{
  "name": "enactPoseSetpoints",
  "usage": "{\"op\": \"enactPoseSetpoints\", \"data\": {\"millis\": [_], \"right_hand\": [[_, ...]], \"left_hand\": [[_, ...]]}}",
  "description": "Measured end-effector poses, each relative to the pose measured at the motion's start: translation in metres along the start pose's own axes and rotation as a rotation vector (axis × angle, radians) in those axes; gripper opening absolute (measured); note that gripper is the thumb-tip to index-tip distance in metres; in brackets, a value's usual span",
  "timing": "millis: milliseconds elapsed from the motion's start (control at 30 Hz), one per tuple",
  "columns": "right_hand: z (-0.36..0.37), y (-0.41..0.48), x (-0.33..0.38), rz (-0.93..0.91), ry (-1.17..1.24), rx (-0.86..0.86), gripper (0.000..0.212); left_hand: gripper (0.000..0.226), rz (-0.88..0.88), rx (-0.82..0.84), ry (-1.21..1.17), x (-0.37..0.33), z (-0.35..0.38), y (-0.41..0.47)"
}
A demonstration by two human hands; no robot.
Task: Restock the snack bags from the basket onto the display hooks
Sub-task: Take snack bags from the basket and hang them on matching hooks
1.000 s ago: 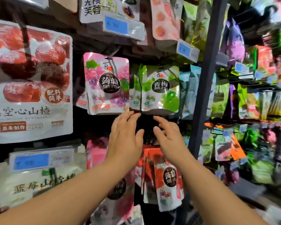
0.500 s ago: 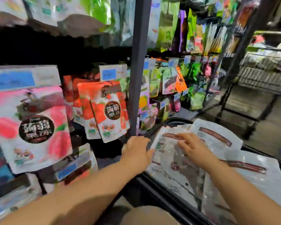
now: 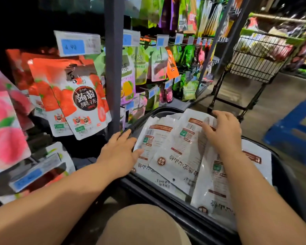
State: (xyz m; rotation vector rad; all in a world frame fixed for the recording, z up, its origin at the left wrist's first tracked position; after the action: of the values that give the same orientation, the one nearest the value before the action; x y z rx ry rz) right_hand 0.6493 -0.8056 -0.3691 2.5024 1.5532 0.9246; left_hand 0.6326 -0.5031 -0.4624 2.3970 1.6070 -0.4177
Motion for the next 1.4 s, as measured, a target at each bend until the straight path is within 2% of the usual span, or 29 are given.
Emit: {"op": "enactPoseSetpoints", "data": {"millis": [200, 267, 367, 467, 700, 833, 900, 1000, 1200, 1300, 1400], "right_hand": [[-0.027, -0.001, 0.016, -0.019, 0.171, 0.064, 0.048], [-0.035, 0.002, 0.008, 0.011, 0.049, 0.148, 0.047], [-0.031, 0.0, -0.029, 0.134, -0.314, 0.365, 0.053], [-0.031, -0.012, -0.059, 0.212, -0.296, 0.467, 0.038], [-0.052, -0.024, -0.054, 0.197, 0.078, 0.276, 0.026], [-0.095, -0.015, -0.068, 0.294, 0.353, -0.169, 0.034], [-0.1, -0.015, -0.081, 0.377, 0.459, -0.294, 0.036], [-0.08, -0.015, -0.088, 0.472, 0.496, -0.254, 0.031], [-0.025, -0.015, -0.082, 0.568, 0.458, 0.034, 0.032], [-0.02, -0.018, -0.062, 0.486, 0.424, 0.029, 0.027], [-0.015, -0.021, -0.05, 0.459, 0.43, 0.017, 0.023]], "left_hand": [[0.053, -0.001, 0.021, -0.025, -0.002, -0.001, -0.001], [0.053, 0.001, 0.019, -0.025, -0.001, -0.001, -0.001], [0.052, -0.001, 0.015, -0.035, 0.002, 0.0, -0.001], [0.052, -0.001, 0.013, -0.045, 0.001, 0.0, -0.002], [0.05, 0.016, 0.012, -0.058, -0.002, 0.002, -0.002], [0.053, 0.009, 0.012, -0.071, -0.001, 0.003, -0.001], [0.055, 0.011, 0.012, -0.072, -0.001, 0.003, -0.001], [0.059, 0.015, 0.014, -0.066, -0.002, 0.003, -0.002], [0.067, 0.014, 0.015, -0.067, -0.003, 0.002, -0.003], [0.063, 0.019, 0.024, -0.047, -0.002, 0.003, -0.002], [0.048, 0.043, -0.01, -0.087, 0.0, 0.002, -0.001]]}}
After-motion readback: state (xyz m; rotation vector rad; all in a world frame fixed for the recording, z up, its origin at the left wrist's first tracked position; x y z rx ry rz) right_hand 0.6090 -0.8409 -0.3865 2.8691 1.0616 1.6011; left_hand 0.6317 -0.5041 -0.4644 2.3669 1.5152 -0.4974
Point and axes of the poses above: each hand's wrist, its own y-axis towards the middle knuckle, its own z-axis out of the palm, x = y × z, the point moved 9 cm from there along y, towards the middle knuckle, and after that the axes turned 14 degrees about z, right-handed, at the moved point
